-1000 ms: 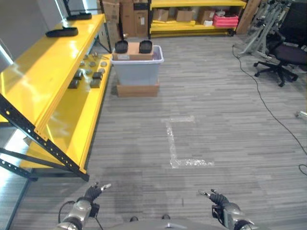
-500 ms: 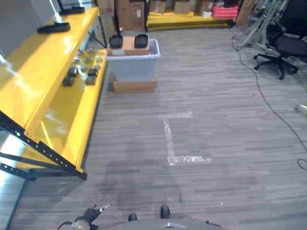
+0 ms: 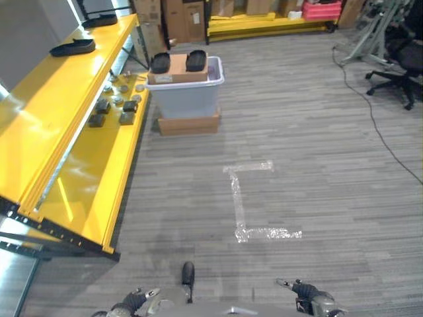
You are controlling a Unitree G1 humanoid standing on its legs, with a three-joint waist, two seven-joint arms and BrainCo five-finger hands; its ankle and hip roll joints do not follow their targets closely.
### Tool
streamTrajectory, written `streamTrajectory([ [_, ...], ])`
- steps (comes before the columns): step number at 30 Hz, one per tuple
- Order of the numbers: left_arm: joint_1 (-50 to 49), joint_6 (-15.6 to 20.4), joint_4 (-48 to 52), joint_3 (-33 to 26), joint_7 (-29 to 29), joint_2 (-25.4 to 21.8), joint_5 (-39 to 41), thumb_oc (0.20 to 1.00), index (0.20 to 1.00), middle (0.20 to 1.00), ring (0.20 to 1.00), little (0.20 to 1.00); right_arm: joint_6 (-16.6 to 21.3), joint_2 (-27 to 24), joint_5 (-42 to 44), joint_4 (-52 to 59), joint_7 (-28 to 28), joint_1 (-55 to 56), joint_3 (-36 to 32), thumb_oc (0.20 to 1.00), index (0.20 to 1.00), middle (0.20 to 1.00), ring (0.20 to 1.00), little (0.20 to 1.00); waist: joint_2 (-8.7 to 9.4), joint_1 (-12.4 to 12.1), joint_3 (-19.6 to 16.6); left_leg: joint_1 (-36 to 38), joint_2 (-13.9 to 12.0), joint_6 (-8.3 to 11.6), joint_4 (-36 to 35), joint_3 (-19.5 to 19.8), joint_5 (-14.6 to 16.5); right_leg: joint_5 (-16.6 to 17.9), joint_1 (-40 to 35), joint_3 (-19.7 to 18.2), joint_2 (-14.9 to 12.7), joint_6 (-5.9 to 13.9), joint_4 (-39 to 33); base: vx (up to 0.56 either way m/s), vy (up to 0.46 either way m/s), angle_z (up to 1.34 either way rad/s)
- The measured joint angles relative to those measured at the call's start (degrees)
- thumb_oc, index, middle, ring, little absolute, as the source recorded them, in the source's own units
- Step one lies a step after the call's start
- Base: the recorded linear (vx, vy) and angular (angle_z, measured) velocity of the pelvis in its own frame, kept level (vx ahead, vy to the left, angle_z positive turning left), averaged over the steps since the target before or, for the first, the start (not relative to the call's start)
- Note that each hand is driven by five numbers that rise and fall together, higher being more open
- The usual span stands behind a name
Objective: Move parts from the plastic box to the shelf.
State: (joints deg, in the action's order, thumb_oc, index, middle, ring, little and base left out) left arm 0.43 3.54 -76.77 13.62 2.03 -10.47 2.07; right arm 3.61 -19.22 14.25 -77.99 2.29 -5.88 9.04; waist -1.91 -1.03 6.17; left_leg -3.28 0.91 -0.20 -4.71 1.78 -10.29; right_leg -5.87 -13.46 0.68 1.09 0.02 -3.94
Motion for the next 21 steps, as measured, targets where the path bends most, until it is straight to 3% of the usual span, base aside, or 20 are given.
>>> streamTrajectory([
  [2, 1.34, -0.17, -0.13, 0.09, -0.05, -0.64, -0.47, 1.0, 1.0, 1.0, 1.0, 1.0, -0.09, 1.34, -0.07, 0.49, 0.13, 0.42, -0.05, 1.0, 1.0, 1.0, 1.0, 1.0, 0.61, 0.52, 0.35, 2.35, 1.57, -1.99, 0.0, -0.27, 1.54, -2.12, 1.0, 0.12, -1.3, 1.91, 6.26, 0.29, 0.235, -0.08],
  [3, 2.56, -0.83, -1.14, 0.73, 0.03, -0.59, -1.8, 1.0, 1.0, 1.0, 1.0, 1.0, -0.16, 1.91, -0.08, 0.67, 0.15, 0.05, -0.45, 1.0, 1.0, 1.0, 1.0, 1.0, -0.6, 0.85, 1.05, 3.26, 0.34, -2.73, 0.02, -0.71, 2.83, -3.97, 7.56, -0.15, -0.72, 4.38, 20.63, 0.2, 0.122, -0.29],
  [4, 3.88, -1.35, -1.73, 1.99, 0.01, -1.59, -3.06, 1.0, 1.0, 1.0, 1.0, 1.0, 0.07, 3.11, -0.13, 1.98, 0.15, -0.74, -0.37, 1.0, 1.0, 1.0, 1.0, 1.0, -1.07, 2.23, 2.53, 5.25, -0.36, -2.99, 0.02, -1.01, 3.09, -3.19, 17.72, -0.2, -0.72, 6.05, 41.38, 0.24, 0.103, -0.09],
  [5, 4.47, -1.47, -2.08, 2.97, 0.02, -3.11, -4.06, 1.0, 1.0, 1.0, 1.0, 1.0, 0.0, 4.16, -0.37, 2.55, 0.23, -0.76, 1.07, 1.0, 1.0, 1.0, 1.0, 1.0, -0.13, 4.05, 2.85, 6.66, 1.13, -3.25, 0.01, -0.93, 4.61, -3.18, 23.91, -2.26, -1.83, 6.65, 50.85, 0.32, 0.083, 0.12],
  [6, 5.29, -1.53, -1.73, 3.43, 0.09, -4.69, -4.76, 1.0, 1.0, 1.0, 1.0, 1.0, -0.46, 4.98, -1.22, 2.25, 0.23, -0.63, 2.45, 1.0, 1.0, 1.0, 1.0, 1.0, 1.7, 4.51, 2.96, 8.21, 3.0, -3.81, -0.19, -1.18, 6.5, -3.45, 28.37, -5.07, -3.1, 7.19, 54.53, 0.34, 0.04, 0.15],
  [7, 6.14, -1.57, -1.46, 3.44, 0.15, -4.99, -5.17, 1.0, 1.0, 1.0, 1.0, 1.0, -0.88, 5.09, -1.17, 2.15, 0.18, -0.45, 2.48, 1.0, 1.0, 1.0, 1.0, 1.0, 1.9, 4.46, 2.91, 9.68, 3.97, -4.53, -0.36, -1.45, 7.77, -3.49, 31.12, -5.44, -4.35, 7.03, 53.48, 0.4, -0.03, -0.05],
  [9, 7.65, -1.92, -0.96, 3.44, 0.32, -4.56, -5.62, 1.0, 1.0, 1.0, 1.0, 1.0, -1.07, 3.97, -1.21, 2.82, 0.17, -0.17, 1.28, 1.0, 1.0, 1.0, 1.0, 1.0, 1.13, 4.98, 2.35, 11.52, 4.34, -3.47, -0.34, -1.69, 9.82, -2.84, 31.99, 0.34, -6.68, 5.51, 37.98, 0.44, -0.11, -0.09],
  [10, 7.84, -1.96, -0.98, 3.42, 0.31, -4.54, -5.62, 1.0, 1.0, 1.0, 1.0, 1.0, -1.1, 3.88, -1.22, 2.83, 0.17, -0.05, 1.14, 1.0, 1.0, 1.0, 1.0, 1.0, 1.06, 5.13, 2.43, 11.84, 4.39, -3.21, -0.35, -1.71, 10.14, -2.62, 32.1, 1.14, -6.73, 5.27, 35.85, 0.37, -0.114, -0.1],
  [11, 9.11, -2.24, -0.91, 2.58, 0.33, -4.7, -5.53, 1.0, 1.0, 1.0, 1.0, 1.0, -1.12, 3.74, -1.22, 2.37, 0.17, 0.45, 0.86, 1.0, 1.0, 1.0, 1.0, 1.0, 1.79, 4.93, 1.79, 12.44, 5.26, -2.82, -0.01, -1.1, 11.87, 0.14, 30.8, 4.4, -5.82, 5.41, 19.72, 0.41, -0.148, 0.05],
  [12, 9.65, -2.27, -0.86, 2.61, 0.3, -4.71, -5.49, 1.0, 1.0, 1.0, 1.0, 1.0, -1.11, 3.85, -1.22, 2.29, 0.17, 0.76, 0.84, 1.0, 1.0, 1.0, 1.0, 1.0, 1.62, 5.09, 1.56, 12.84, 5.38, -2.84, 0.02, -0.23, 12.3, 1.24, 30.53, 2.91, -4.79, 5.63, 15.41, 0.26, -0.13, 0.34],
  [13, 10.33, -2.19, -0.56, 2.65, 0.3, -4.63, -5.46, 1.0, 1.0, 1.0, 1.0, 1.0, -1.42, 4.03, -1.23, 2.15, 0.19, 1.21, 0.78, 1.0, 1.0, 1.0, 1.0, 1.0, 1.86, 5.98, 1.34, 13.58, 5.46, -3.19, 0.02, 0.58, 12.14, 3.47, 29.91, 2.76, -4.24, 5.04, 12.96, 0.35, -0.183, 0.77],
  [14, 10.79, -1.98, -0.11, 2.76, 0.3, -4.13, -5.33, 1.0, 1.0, 1.0, 1.0, 1.0, -1.54, 4.0, -1.21, 1.8, 0.18, 2.51, -0.34, 1.0, 1.0, 1.0, 1.0, 1.0, 1.97, 7.06, 1.01, 14.8, 5.5, -1.09, 0.04, 2.53, 13.72, 7.34, 29.33, 3.09, -1.9, 3.52, 12.15, 0.36, -0.208, 0.88],
  [16, 10.45, -1.86, -0.14, 3.29, 0.21, -3.73, -5.06, 1.0, 1.0, 1.0, 1.0, 1.0, -1.71, 4.02, -1.2, -0.01, 0.18, 3.26, -0.71, 1.0, 1.0, 1.0, 1.0, 1.0, 2.49, 7.82, 0.29, 17.07, 6.23, -0.36, 0.08, 3.8, 14.18, 11.82, 26.05, 3.59, -0.71, 0.69, 9.23, 0.37, -0.219, 0.66],
  [17, 10.08, -1.83, -0.04, 3.73, 0.32, -2.7, -5.1, 1.0, 1.0, 1.0, 1.0, 1.0, -1.61, 3.27, -1.2, -0.72, 0.19, 3.9, -1.26, 1.0, 1.0, 1.0, 1.0, 1.0, 2.04, 7.97, 0.05, 18.9, 5.92, -0.26, 0.09, 4.1, 14.6, 13.51, 23.62, 3.34, 0.04, -2.01, 8.15, 0.36, -0.212, 0.37],
  [18, 9.38, -1.69, 0.19, 4.46, 0.09, -2.03, -5.15, 1.0, 1.0, 1.0, 1.0, 1.0, -1.6, 2.75, -1.19, -1.94, 0.21, 4.48, -1.4, 1.0, 1.0, 1.0, 1.0, 1.0, 0.75, 7.68, -0.48, 19.09, 5.56, -0.08, 1.83, 4.3, 14.73, 13.36, 22.04, 3.11, 0.11, -2.17, 7.64, 0.27, -0.156, 0.34],
  [20, 7.46, -1.43, 1.58, 4.23, 0.22, -1.45, -5.11, 1.0, 1.0, 1.0, 1.0, 1.0, -1.59, 2.27, -1.22, -2.17, 0.27, 4.51, -1.42, 1.0, 1.0, 1.0, 1.0, 1.0, 1.13, 6.57, -1.12, 16.09, 6.94, 0.36, 13.12, 2.94, 15.01, 12.16, 16.69, 3.27, -0.76, -2.38, 3.71, 0.22, -0.147, 0.19],
  [21, 6.62, -1.15, 1.86, 3.64, 0.21, -1.14, -4.99, 1.0, 1.0, 1.0, 1.0, 1.0, -1.59, 1.91, -1.22, -2.21, 0.27, 4.48, -1.39, 1.0, 1.0, 1.0, 1.0, 1.0, 1.42, 5.73, -1.48, 11.77, 7.9, 1.23, 22.43, 2.6, 15.42, 11.98, 14.4, 3.15, -1.35, -2.74, 1.67, 0.35, -0.143, 0.07],
])
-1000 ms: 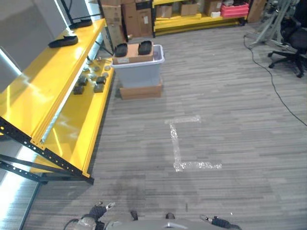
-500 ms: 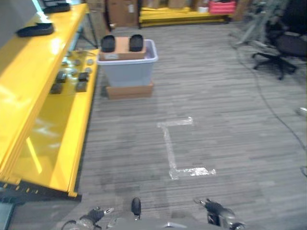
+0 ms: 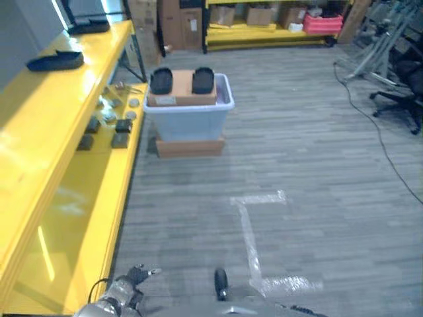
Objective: Move parts from the plastic box to the shelf.
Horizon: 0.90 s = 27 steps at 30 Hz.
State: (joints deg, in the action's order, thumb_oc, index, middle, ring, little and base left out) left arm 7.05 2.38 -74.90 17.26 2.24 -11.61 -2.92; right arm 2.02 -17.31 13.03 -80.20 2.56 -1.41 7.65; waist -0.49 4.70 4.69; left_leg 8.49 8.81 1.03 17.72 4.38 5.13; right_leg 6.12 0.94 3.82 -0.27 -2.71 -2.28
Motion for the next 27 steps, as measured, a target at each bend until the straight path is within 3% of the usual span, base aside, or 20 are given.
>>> streamTrajectory([
  [1, -0.31, 0.03, -0.09, -0.84, -0.08, 0.78, 0.17, 1.0, 1.0, 1.0, 1.0, 1.0, -0.06, -1.29, 0.0, -0.18, -0.04, -0.67, 0.09, 1.0, 1.0, 1.0, 1.0, 1.0, 0.49, -1.4, 0.02, -7.26, 0.92, 2.66, 13.76, 0.0, 0.11, -0.79, -2.28, -0.37, -0.62, -1.2, -2.45, 0.28, -0.08, -0.02],
  [2, -0.49, 0.02, -0.13, -0.77, -0.1, 0.89, 0.18, 1.0, 1.0, 1.0, 1.0, 1.0, -0.13, -1.94, 0.02, -0.48, -0.11, -1.91, 0.16, 1.0, 1.0, 1.0, 1.0, 1.0, 0.4, -2.46, 0.27, -9.3, 0.43, 2.39, 13.9, -0.8, 1.87, -1.82, -2.92, -1.35, -0.66, -1.68, -2.44, 0.34, -0.044, -0.22],
  [4, -0.87, -0.15, -0.77, -0.88, -0.11, 0.81, 0.18, 1.0, 1.0, 1.0, 1.0, 1.0, -0.03, -2.77, 0.05, -0.44, -0.17, -3.82, 0.14, 1.0, 1.0, 1.0, 1.0, 1.0, 1.12, -3.55, 0.77, -10.88, -0.8, 1.7, 1.97, -2.32, 3.35, -1.91, -3.57, -2.17, -1.57, -1.24, -2.42, 0.31, 0.024, -0.28],
  [5, -1.42, -0.04, -0.8, -0.93, -0.03, 0.66, 0.23, 1.0, 1.0, 1.0, 1.0, 1.0, 0.35, -3.35, 0.08, 0.98, -0.23, -6.04, 0.31, 1.0, 1.0, 1.0, 1.0, 1.0, 0.93, -3.89, 1.37, -13.58, -2.65, 1.17, -10.63, -1.85, -0.34, -4.14, -4.95, -2.54, -1.56, -0.41, -2.5, 0.25, 0.028, -0.19],
  [7, -1.69, -0.08, -1.06, -0.9, -0.03, 0.87, 0.35, 1.0, 1.0, 1.0, 1.0, 1.0, 0.48, -3.8, 0.08, 1.12, -0.27, -8.4, 0.85, 1.0, 1.0, 1.0, 1.0, 1.0, 0.24, -4.59, 2.44, -15.55, -4.17, 2.41, -21.18, -0.45, -6.94, -4.93, -6.33, -3.2, -1.01, 0.46, -2.43, 0.44, 0.08, -0.3],
  [10, -3.23, 0.01, -2.13, 0.32, -0.12, 0.56, -0.08, 1.0, 1.0, 1.0, 1.0, 1.0, 0.09, -3.64, -0.22, 1.61, -0.2, -10.1, 3.7, 1.0, 1.0, 1.0, 1.0, 1.0, -0.71, -5.0, 2.8, -16.92, -5.08, 0.51, -20.76, 2.38, -11.41, -7.13, -9.76, -6.32, -0.01, 1.64, -2.4, 0.34, 0.106, -0.65],
  [11, -5.39, -0.23, -2.93, 0.21, -0.17, 0.77, -0.68, 1.0, 1.0, 1.0, 1.0, 1.0, 0.8, -3.7, -1.02, 2.4, -0.16, -10.14, 3.73, 1.0, 1.0, 1.0, 1.0, 1.0, -2.21, -6.26, 2.47, -15.93, -5.51, -0.97, -17.62, 2.33, -11.45, -9.12, -12.01, -8.33, 1.29, 2.05, -1.99, 0.47, 0.178, -1.12],
  [12, -5.16, -0.57, -4.62, -0.54, -0.14, 1.25, -1.32, 1.0, 1.0, 1.0, 1.0, 1.0, 1.06, -3.91, -1.12, 2.82, -0.18, -9.23, 3.02, 1.0, 1.0, 1.0, 1.0, 1.0, -3.58, -4.49, 2.51, -15.36, -6.12, -2.04, -15.31, 1.91, -8.13, -11.76, -12.49, -8.03, 2.77, 2.54, 1.95, 0.44, 0.176, -0.89],
  [13, -4.58, -0.83, -5.67, -1.39, -0.11, 1.03, -1.9, 1.0, 1.0, 1.0, 1.0, 1.0, 1.24, -2.89, -0.99, 3.42, -0.31, -9.16, 2.06, 1.0, 1.0, 1.0, 1.0, 1.0, -3.79, -4.1, 2.77, -13.75, -6.64, -1.53, -14.94, 1.72, -9.76, -15.53, -9.05, -7.44, 3.25, 3.59, 12.65, 0.3, 0.127, -0.15],
  [15, -4.69, -1.08, -5.87, -1.26, 0.15, 0.04, -2.53, 1.0, 1.0, 1.0, 1.0, 1.0, 0.9, -0.62, 1.12, 5.06, -0.3, -7.96, 0.2, 1.0, 1.0, 1.0, 1.0, 1.0, -3.4, -3.42, 2.89, -11.02, -7.63, -2.1, -17.34, 0.35, -8.57, -15.5, 1.89, -7.68, 3.82, 6.08, 33.98, 0.18, 0.057, -0.47],
  [16, -4.66, -1.23, -6.04, -1.34, 0.39, -0.94, -2.7, 1.0, 1.0, 1.0, 1.0, 1.0, 1.52, 0.9, 2.61, 6.54, -0.22, -7.09, 0.13, 1.0, 1.0, 1.0, 1.0, 1.0, -1.77, -2.8, 2.64, -9.7, -6.87, -2.64, -19.1, -0.24, -9.28, -17.13, 6.27, -7.27, 2.48, 7.08, 40.77, 0.32, -0.036, -0.32],
  [17, -3.07, -1.38, -5.94, -1.29, 0.95, -2.5, -2.89, 1.0, 1.0, 1.0, 1.0, 1.0, 1.46, 2.27, 3.04, 6.94, -0.17, -5.45, 0.17, 1.0, 1.0, 1.0, 1.0, 1.0, 0.94, -2.14, 2.83, -7.6, -4.43, -3.21, -20.69, -1.02, -9.76, -19.04, 9.99, -6.31, -1.66, 8.38, 39.82, 0.41, -0.074, -0.07],
  [18, -2.19, -1.44, -5.96, -1.27, 1.24, -2.58, -2.89, 1.0, 1.0, 1.0, 1.0, 1.0, 1.45, 2.33, 2.94, 6.63, -0.2, -4.81, 0.17, 1.0, 1.0, 1.0, 1.0, 1.0, 1.39, -2.09, 2.87, -6.75, -3.76, -3.96, -21.32, -0.85, -9.25, -19.15, 10.32, -5.74, -3.13, 8.08, 36.84, 0.47, -0.135, 0.08],
  [19, -1.27, -1.44, -5.99, -1.25, 1.28, -2.46, -2.88, 1.0, 1.0, 1.0, 1.0, 1.0, 1.42, 2.15, 2.93, 6.54, -0.22, -4.17, 0.16, 1.0, 1.0, 1.0, 1.0, 1.0, 1.2, -2.02, 2.87, -5.97, -3.61, -3.97, -22.01, -0.31, -9.05, -18.91, 10.14, -4.32, -4.26, 7.6, 31.87, 0.38, -0.141, 0.23],
  [20, 0.8, -1.41, -5.47, -0.9, 1.35, -2.51, -2.8, 1.0, 1.0, 1.0, 1.0, 1.0, 1.49, 2.04, 2.92, 6.03, -0.25, -3.55, -0.08, 1.0, 1.0, 1.0, 1.0, 1.0, 0.7, -1.46, 2.96, -5.71, -3.56, -3.44, -22.2, 0.27, -8.62, -16.51, 10.04, -2.34, -4.39, 7.26, 20.2, 0.39, -0.149, 0.27],
  [22, 2.42, -1.14, -4.27, -0.87, 1.37, -2.84, -2.74, 1.0, 1.0, 1.0, 1.0, 1.0, 1.37, 2.13, 2.89, 4.76, -0.26, -3.52, -0.22, 1.0, 1.0, 1.0, 1.0, 1.0, 0.64, -1.13, 2.9, -5.08, -3.08, -3.41, -22.19, 0.69, -7.54, -12.46, 10.85, -2.99, -4.36, 7.64, 11.67, 0.35, -0.181, 0.23],
  [23, 2.81, -1.03, -3.81, -0.84, 1.4, -2.76, -2.54, 1.0, 1.0, 1.0, 1.0, 1.0, 1.35, 2.04, 2.78, 3.59, -0.31, -3.38, -0.69, 1.0, 1.0, 1.0, 1.0, 1.0, 0.41, -0.67, 2.67, -4.27, -2.76, -3.16, -22.18, 1.75, -6.65, -9.12, 10.54, -3.83, -3.95, 8.07, 7.49, 0.56, -0.395, 0.54],
  [24, 3.81, -0.93, -3.07, -0.84, 1.85, -2.7, -2.17, 1.0, 1.0, 1.0, 1.0, 1.0, 0.32, 2.07, 2.34, 1.26, -0.46, -3.22, -1.09, 1.0, 1.0, 1.0, 1.0, 1.0, 0.32, 0.33, 2.53, -2.0, -2.3, -3.4, -22.18, 3.64, -4.41, -3.26, 9.56, -4.66, -3.11, 7.62, 2.3, 0.44, -0.323, 0.55],
  [26, 2.71, -0.89, -2.76, -0.8, 2.43, -2.33, -2.11, 1.0, 1.0, 1.0, 1.0, 1.0, 0.26, 2.12, 2.24, 0.53, -0.46, -3.13, -1.03, 1.0, 1.0, 1.0, 1.0, 1.0, -0.12, 0.25, 1.96, -0.29, -2.92, -2.28, -21.56, 4.13, -2.04, -2.17, 8.9, -4.09, -1.62, 5.22, 5.12, 0.29, -0.223, 0.41],
  [27, 0.82, -0.77, -2.67, -0.4, 2.49, -1.63, -2.1, 1.0, 1.0, 1.0, 1.0, 1.0, 0.28, 1.99, 2.23, 0.55, -0.34, -1.64, -1.03, 1.0, 1.0, 1.0, 1.0, 1.0, -1.73, 0.93, 0.35, 0.42, -3.92, 0.22, -19.18, 5.33, 0.02, -0.25, 6.27, -2.97, -0.16, 3.6, 4.44, 0.23, -0.187, 0.4],
])
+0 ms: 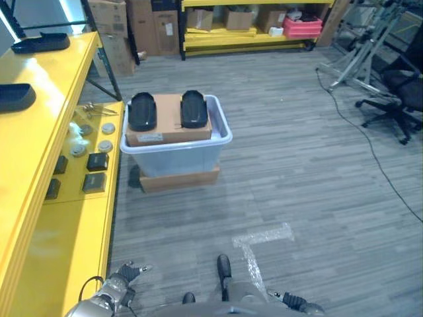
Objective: Move parts from the plastic box to the shelf.
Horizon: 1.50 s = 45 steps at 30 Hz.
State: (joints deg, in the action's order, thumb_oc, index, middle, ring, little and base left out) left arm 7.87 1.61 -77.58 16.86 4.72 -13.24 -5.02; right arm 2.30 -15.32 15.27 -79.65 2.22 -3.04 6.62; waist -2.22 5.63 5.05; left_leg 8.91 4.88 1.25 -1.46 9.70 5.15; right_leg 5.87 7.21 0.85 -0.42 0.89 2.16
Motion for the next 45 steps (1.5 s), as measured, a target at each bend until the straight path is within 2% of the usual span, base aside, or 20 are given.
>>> streamTrajectory([
  [2, -0.44, 0.26, -1.08, -0.44, -0.07, 0.98, 0.0, 1.0, 1.0, 1.0, 1.0, 1.0, -0.02, -0.26, -0.96, -0.28, 0.11, 0.41, 0.02, 1.0, 1.0, 1.0, 1.0, 1.0, 2.23, -1.07, -0.15, -4.57, 2.7, 1.28, 14.71, -0.51, 0.49, -0.42, -3.0, 0.0, -2.65, -0.85, -1.82, 0.19, -0.144, 0.26],
  [5, -1.84, 0.03, -1.72, -1.21, -0.14, 2.56, 0.06, 1.0, 1.0, 1.0, 1.0, 1.0, -0.01, -3.7, -2.22, 0.46, 0.0, -2.29, 1.74, 1.0, 1.0, 1.0, 1.0, 1.0, 0.89, -3.18, 0.6, -13.45, 3.67, 2.85, 32.83, -1.11, 0.79, -1.52, -8.25, 0.21, -2.34, -2.98, -5.29, 0.28, -0.088, 0.07],
  [6, -1.65, 0.0, -0.76, -1.5, -0.08, 2.35, 0.41, 1.0, 1.0, 1.0, 1.0, 1.0, 0.07, -4.15, -2.21, 0.98, -0.18, -2.41, 1.73, 1.0, 1.0, 1.0, 1.0, 1.0, 1.38, -3.3, 0.74, -15.38, 2.01, 2.69, 30.6, -3.88, 1.75, -2.54, -9.97, 0.57, -2.63, -3.95, -6.92, 0.32, 0.002, 0.34],
  [8, -1.28, 0.61, 0.25, -1.07, 0.11, 1.97, 0.43, 1.0, 1.0, 1.0, 1.0, 1.0, -0.02, -4.68, -2.22, 1.03, -0.41, -3.88, 1.75, 1.0, 1.0, 1.0, 1.0, 1.0, 2.79, -5.3, 1.82, -15.92, -0.55, 1.51, 15.12, -8.95, 0.65, -3.61, -10.34, 0.78, -3.58, -3.44, -7.26, 0.29, 0.028, 0.22],
  [9, -0.98, 0.6, 1.43, -0.86, 0.04, 2.17, 0.38, 1.0, 1.0, 1.0, 1.0, 1.0, 0.29, -5.93, -2.25, 1.98, -1.24, -5.46, 2.27, 1.0, 1.0, 1.0, 1.0, 1.0, 1.39, -5.13, 3.32, -18.38, -4.0, 2.89, 0.68, -9.55, -5.47, -4.01, -12.08, 1.48, -1.97, -1.79, -6.87, 0.42, 0.05, 0.18],
  [11, -2.14, 0.37, 1.27, -0.75, -0.07, 2.2, 0.3, 1.0, 1.0, 1.0, 1.0, 1.0, 0.61, -6.1, -2.26, 2.16, -1.6, -7.71, 2.68, 1.0, 1.0, 1.0, 1.0, 1.0, 0.74, -5.51, 4.03, -20.12, -5.21, 2.98, -3.7, -9.42, -9.93, -7.06, -14.49, 0.8, -0.66, -0.89, -7.29, 0.48, 0.1, -0.14],
  [14, -4.9, 0.03, -1.23, -1.62, -0.21, 2.23, 0.26, 1.0, 1.0, 1.0, 1.0, 1.0, 0.54, -5.96, -2.17, 0.87, -1.43, -9.67, 2.28, 1.0, 1.0, 1.0, 1.0, 1.0, 0.41, -7.31, 4.45, -18.82, -4.56, 0.77, -1.66, -7.5, -13.09, -9.58, -18.61, -3.49, -0.21, -0.86, -6.88, 0.32, 0.127, -0.95],
  [15, -5.09, -0.45, -2.81, -2.79, -0.23, 2.22, 0.25, 1.0, 1.0, 1.0, 1.0, 1.0, 1.24, -5.96, -2.03, 0.94, -1.45, -8.83, 0.35, 1.0, 1.0, 1.0, 1.0, 1.0, 0.83, -6.64, 4.16, -18.45, -3.13, -0.24, 3.1, -8.81, -12.37, -10.86, -20.5, -3.61, -0.76, -0.44, -6.55, 0.28, 0.125, -0.68],
  [16, -5.91, -0.47, -3.08, -3.18, -0.16, 2.41, 0.26, 1.0, 1.0, 1.0, 1.0, 1.0, 1.27, -6.27, -1.89, 1.05, -1.58, -7.93, -1.29, 1.0, 1.0, 1.0, 1.0, 1.0, -0.72, -6.32, 3.7, -16.13, -4.17, -1.53, 3.16, -8.79, -10.23, -12.66, -20.81, -3.32, 0.72, 0.2, -2.85, 0.24, 0.106, -0.57],
  [17, -6.91, -0.42, -2.98, -3.05, -0.15, 1.55, 0.25, 1.0, 1.0, 1.0, 1.0, 1.0, 1.36, -5.31, -1.56, 1.66, -1.74, -6.82, -1.28, 1.0, 1.0, 1.0, 1.0, 1.0, -0.44, -6.34, 3.08, -14.74, -4.07, -3.07, 1.72, -9.43, -13.12, -15.34, -19.16, -3.16, 0.6, 0.95, 2.09, 0.24, 0.104, -0.48],
  [20, -3.58, -0.4, -2.77, -2.81, -0.04, -0.84, 0.51, 1.0, 1.0, 1.0, 1.0, 1.0, 1.15, -1.47, -0.97, 4.95, -2.16, -2.97, -0.2, 1.0, 1.0, 1.0, 1.0, 1.0, 1.41, -3.63, 3.18, -10.09, -3.12, -3.58, -1.74, -8.68, -12.92, -19.32, -5.33, -2.73, -0.38, 3.9, 28.98, 0.23, -0.036, 0.01],
  [22, 1.46, -0.16, -1.06, -2.62, 0.37, -1.7, 1.97, 1.0, 1.0, 1.0, 1.0, 1.0, 0.1, -1.06, -0.92, 5.64, -2.07, -2.19, 1.46, 1.0, 1.0, 1.0, 1.0, 1.0, 1.64, -3.53, 3.22, -7.78, -1.47, -3.87, -3.1, -7.41, -11.51, -21.03, -1.93, -1.22, -3.84, 3.85, 19.8, 0.22, -0.109, 0.43],
  [24, 4.35, 0.35, 0.22, -2.77, 1.14, -2.11, 3.5, 1.0, 1.0, 1.0, 1.0, 1.0, 0.48, -1.0, 0.01, 11.56, -2.35, -1.75, 1.46, 1.0, 1.0, 1.0, 1.0, 1.0, 1.38, -2.72, 3.41, -7.82, -1.3, -3.47, -3.11, -5.59, -10.83, -17.27, -0.64, -5.13, -3.26, 4.22, 7.18, 0.12, -0.107, 0.52],
  [26, 4.14, 0.88, 3.9, -2.82, 1.7, -2.64, 3.69, 1.0, 1.0, 1.0, 1.0, 1.0, 0.66, -1.06, -0.03, 24.06, -3.63, 1.06, 1.83, 1.0, 1.0, 1.0, 1.0, 1.0, 1.81, -1.62, 3.36, -6.08, -0.67, -3.81, -3.1, -4.87, -9.18, -11.51, 0.87, -7.97, -3.33, 4.49, 5.44, 0.08, -0.155, 0.46],
  [29, -0.22, 1.65, 6.96, -2.99, 3.8, -2.18, 3.72, 1.0, 1.0, 1.0, 1.0, 1.0, 2.41, -1.28, -2.96, 38.86, -5.42, 3.94, 1.77, 1.0, 1.0, 1.0, 1.0, 1.0, 2.01, -2.12, 2.62, -3.43, -0.28, -3.79, -3.15, -5.89, -6.8, -6.32, 0.7, -6.27, -3.58, 4.86, 4.61, 0.04, -0.096, -0.12],
  [30, -1.37, 1.75, 7.01, -3.26, 4.15, -1.62, 3.8, 1.0, 1.0, 1.0, 1.0, 1.0, 3.36, -1.6, -4.65, 41.56, -6.6, 4.2, 1.15, 1.0, 1.0, 1.0, 1.0, 1.0, 2.47, -2.1, 1.9, -3.41, -0.35, -3.52, -3.12, -5.34, -6.14, -2.26, -0.35, -5.63, -3.68, 4.54, 1.55, 0.01, -0.06, -0.05],
  [33, -3.79, 1.84, 7.1, -1.99, 4.99, 3.31, 3.69, 1.0, 1.0, 1.0, 1.0, 1.0, 5.24, -5.91, -6.55, 45.92, -11.23, 0.29, -2.74, 1.0, 1.0, 1.0, 1.0, 1.0, -0.68, -2.48, 3.46, -4.05, -2.08, -2.6, -3.08, -5.15, -6.33, 3.19, -3.82, -3.06, -2.69, 2.53, -7.01, 0.02, -0.053, 0.11],
  [38, -3.78, 2.56, 5.95, -1.7, 4.99, 5.27, 3.12, 1.0, 1.0, 1.0, 1.0, 1.0, 6.21, -8.12, -6.7, 52.7, -15.66, -3.64, -3.63, 1.0, 1.0, 1.0, 1.0, 1.0, -0.76, -2.3, 4.72, -6.27, -3.44, -0.58, -2.82, -6.8, -5.51, 2.31, -4.47, -2.25, -3.13, 1.46, -7.0, 0.02, -0.03, 0.11],
  [40, -3.59, 2.34, 5.27, -0.99, 4.94, 5.92, 2.35, 1.0, 1.0, 1.0, 1.0, 1.0, 7.74, -8.92, -7.26, 53.66, -17.54, -7.12, -3.29, 1.0, 1.0, 1.0, 1.0, 1.0, -3.27, -2.59, 5.18, -6.9, -7.39, 1.26, -3.42, -6.46, -6.76, 1.02, -5.54, -1.48, -1.42, 2.2, -7.41, 0.01, -0.006, 0.03],
  [45, -3.7, 1.94, 4.94, 0.99, 5.2, 4.07, 0.63, 1.0, 1.0, 1.0, 1.0, 1.0, 6.94, -8.83, -9.34, 46.66, -20.28, -16.28, 1.72, 1.0, 1.0, 1.0, 1.0, 1.0, -2.29, -4.3, 5.86, -9.27, -5.47, 0.79, -3.45, -4.48, -7.46, 1.1, -4.3, 0.06, -3.53, 3.3, -7.39, -0.08, 0.001, 0.19],
])
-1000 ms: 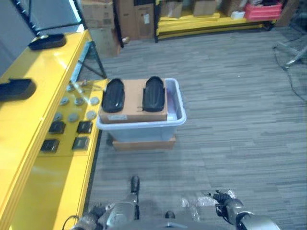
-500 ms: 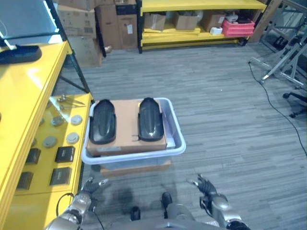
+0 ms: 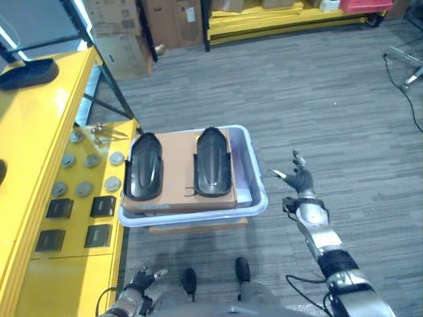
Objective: Move parts from the plastic box to the shelf.
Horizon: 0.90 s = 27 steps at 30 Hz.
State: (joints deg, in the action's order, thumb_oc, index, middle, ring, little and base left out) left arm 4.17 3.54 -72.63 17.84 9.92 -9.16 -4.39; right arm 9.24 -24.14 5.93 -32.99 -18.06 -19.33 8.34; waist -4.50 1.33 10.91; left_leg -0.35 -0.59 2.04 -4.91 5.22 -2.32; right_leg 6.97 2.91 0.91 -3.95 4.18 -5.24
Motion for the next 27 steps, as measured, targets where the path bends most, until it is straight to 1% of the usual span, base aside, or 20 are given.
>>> streamTrajectory([
  [1, 0.38, 0.04, 0.05, 0.52, 0.1, -0.27, -0.29, 1.0, 1.0, 1.0, 1.0, 1.0, -0.33, -0.03, -0.04, -1.85, -0.12, -1.7, 0.12, 1.0, 1.0, 1.0, 1.0, 1.0, 0.4, -0.49, 0.12, -0.59, 0.19, 0.04, 0.04, 0.68, -0.37, -0.01, 0.94, 0.19, -0.11, -0.03, 0.0, -0.12, 0.007, 0.47],
  [2, 0.82, -0.1, -0.03, 0.51, 0.15, -0.37, -0.3, 1.0, 1.0, 1.0, 1.0, 1.0, -0.5, -0.01, -0.14, -2.1, -0.19, -2.75, -0.02, 1.0, 1.0, 1.0, 1.0, 1.0, 0.56, -1.61, 0.45, -1.89, 0.31, 0.02, 0.34, 1.16, -1.61, 0.43, 1.64, 0.83, -0.17, 0.33, 0.02, -0.15, 0.021, 0.41],
  [4, 1.44, -0.14, 0.16, 2.0, 0.62, -0.94, -0.2, 1.0, 1.0, 1.0, 1.0, 1.0, -0.74, 0.0, -0.14, -8.13, -1.31, -8.58, 2.4, 1.0, 1.0, 1.0, 1.0, 1.0, 0.41, -2.96, 1.31, -4.37, 0.5, 0.16, 0.36, 2.57, -2.66, 1.47, 3.5, 2.39, -0.5, 0.0, 0.05, -0.11, 0.034, 0.35],
  [6, 3.01, -0.14, 0.12, 3.43, 1.05, -1.01, -0.16, 1.0, 1.0, 1.0, 1.0, 1.0, -1.15, -0.06, 0.11, -13.23, -2.34, -14.38, 2.79, 1.0, 1.0, 1.0, 1.0, 1.0, -0.1, -3.47, 3.51, -5.44, 0.72, 0.21, 0.36, 3.32, -3.36, 1.75, 3.99, 3.4, -0.69, -0.01, 0.38, -0.09, 0.052, 0.29],
  [7, 4.45, -0.15, 0.49, 4.93, 1.47, -1.06, -0.13, 1.0, 1.0, 1.0, 1.0, 1.0, -2.11, -0.09, 0.37, -15.65, -3.54, -20.06, 3.48, 1.0, 1.0, 1.0, 1.0, 1.0, -0.73, -4.47, 4.85, -7.31, 0.9, 0.27, 0.36, 3.85, -4.0, 2.26, 5.6, 4.25, -0.91, -0.03, 0.39, -0.09, 0.071, 0.27],
  [8, 5.22, -0.13, 1.26, 5.19, 1.78, -1.08, -0.04, 1.0, 1.0, 1.0, 1.0, 1.0, -2.01, -0.15, 0.37, -16.22, -4.12, -22.58, 3.56, 1.0, 1.0, 1.0, 1.0, 1.0, -1.03, -4.53, 5.9, -7.89, 1.01, 0.37, 0.37, 4.38, -4.37, 2.38, 5.96, 4.58, -0.94, 0.0, 0.38, -0.06, 0.044, 0.25],
  [11, 7.11, 0.09, 2.44, 5.97, 2.5, -1.04, 1.33, 1.0, 1.0, 1.0, 1.0, 1.0, -2.23, -0.19, 0.4, -21.23, -4.92, -29.27, 5.1, 1.0, 1.0, 1.0, 1.0, 1.0, -1.09, -6.07, 7.53, -8.91, 1.22, 0.37, 0.36, 4.74, -4.7, 2.55, 6.76, 4.91, -1.11, 0.06, 0.39, -0.05, 0.044, 0.1],
  [14, 8.39, 0.09, 2.16, 6.09, 2.69, -1.13, 2.18, 1.0, 1.0, 1.0, 1.0, 1.0, -2.31, -0.39, 0.42, -26.15, -5.36, -33.08, 7.86, 1.0, 1.0, 1.0, 1.0, 1.0, -0.89, -6.04, 8.08, -9.53, 1.35, 0.43, 0.36, 5.78, -4.85, 2.42, 6.92, 5.86, -1.08, 0.22, 0.38, -0.02, 0.026, 0.14],
  [15, 9.01, 0.16, 2.25, 6.57, 3.55, -1.2, 3.11, 1.0, 1.0, 1.0, 1.0, 1.0, -3.37, -0.53, 0.47, -28.32, -5.89, -34.04, 7.86, 1.0, 1.0, 1.0, 1.0, 1.0, -0.57, -6.49, 8.59, -9.84, 1.4, 0.4, 0.36, 5.91, -4.91, 2.4, 7.13, 6.01, -1.09, 0.24, 0.39, -0.01, 0.035, 0.11],
  [17, 9.26, 0.09, 2.18, 6.99, 3.78, -1.26, 3.25, 1.0, 1.0, 1.0, 1.0, 1.0, -4.29, -0.51, 0.49, -32.11, -5.78, -35.46, 10.21, 1.0, 1.0, 1.0, 1.0, 1.0, -0.32, -6.41, 8.94, -9.96, 1.47, 0.4, 0.37, 5.96, -4.91, 2.34, 7.22, 6.07, -1.12, 0.33, 0.39, -0.01, 0.032, 0.04],
  [19, 9.67, 0.11, 2.16, 7.07, 3.87, -1.33, 3.76, 1.0, 1.0, 1.0, 1.0, 1.0, -5.03, -0.22, 0.56, -36.6, -5.65, -35.86, 10.65, 1.0, 1.0, 1.0, 1.0, 1.0, -0.08, -6.73, 9.13, -10.28, 1.56, 0.39, 0.37, 6.16, -4.91, 2.29, 7.41, 6.3, -1.21, 0.38, 0.39, 0.0, 0.023, 0.05],
  [21, 9.85, 0.06, 2.17, 7.05, 4.24, -1.54, 4.25, 1.0, 1.0, 1.0, 1.0, 1.0, -6.13, 1.22, 0.74, -37.83, -5.71, -35.31, 10.6, 1.0, 1.0, 1.0, 1.0, 1.0, 0.42, -6.45, 9.47, -10.6, 1.57, 0.39, 0.37, 6.2, -4.91, 2.28, 7.7, 6.34, -1.22, 0.38, 0.39, 0.0, 0.0, 0.0],
  [23, 9.9, -0.04, 2.1, 6.98, 4.81, -1.56, 4.3, 1.0, 1.0, 1.0, 1.0, 1.0, -6.9, 3.68, 0.86, -37.69, -5.96, -34.64, 10.67, 1.0, 1.0, 1.0, 1.0, 1.0, 0.8, -5.82, 9.87, -10.84, 1.6, 0.39, 0.37, 6.12, -4.91, 2.3, 7.98, 6.26, -1.21, 0.37, 0.4, 0.0, 0.016, -0.01],
  [25, 9.9, -0.04, 2.18, 6.98, 4.93, -1.49, 4.3, 1.0, 1.0, 1.0, 1.0, 1.0, -7.01, 5.91, 0.68, -36.38, -6.9, -33.35, 10.66, 1.0, 1.0, 1.0, 1.0, 1.0, 1.03, -5.53, 10.05, -10.84, 1.58, 0.39, 0.37, 6.09, -4.91, 2.29, 8.01, 6.22, -1.19, 0.37, 0.4, 0.0, 0.0, 0.0],
  [26, 9.92, -0.07, 2.17, 6.97, 5.14, -1.5, 4.32, 1.0, 1.0, 1.0, 1.0, 1.0, -7.03, 6.26, 0.67, -35.21, -7.67, -32.61, 10.58, 1.0, 1.0, 1.0, 1.0, 1.0, 1.14, -5.48, 10.11, -10.84, 1.56, 0.39, 0.37, 6.09, -4.91, 2.29, 8.01, 6.22, -1.18, 0.37, 0.4, 0.0, 0.0, 0.0],
  [27, 9.93, -0.2, 2.15, 6.96, 5.71, -1.5, 4.33, 1.0, 1.0, 1.0, 1.0, 1.0, -7.04, 6.49, 0.66, -34.76, -8.06, -32.35, 10.64, 0.576, 0.576, 0.576, 0.576, 0.576, 1.25, -5.31, 10.18, -10.83, 1.57, 0.39, 0.37, 6.07, -4.91, 2.3, 8.0, 6.2, -1.18, 0.36, 0.4, 0.0, 0.0, 0.0],
])
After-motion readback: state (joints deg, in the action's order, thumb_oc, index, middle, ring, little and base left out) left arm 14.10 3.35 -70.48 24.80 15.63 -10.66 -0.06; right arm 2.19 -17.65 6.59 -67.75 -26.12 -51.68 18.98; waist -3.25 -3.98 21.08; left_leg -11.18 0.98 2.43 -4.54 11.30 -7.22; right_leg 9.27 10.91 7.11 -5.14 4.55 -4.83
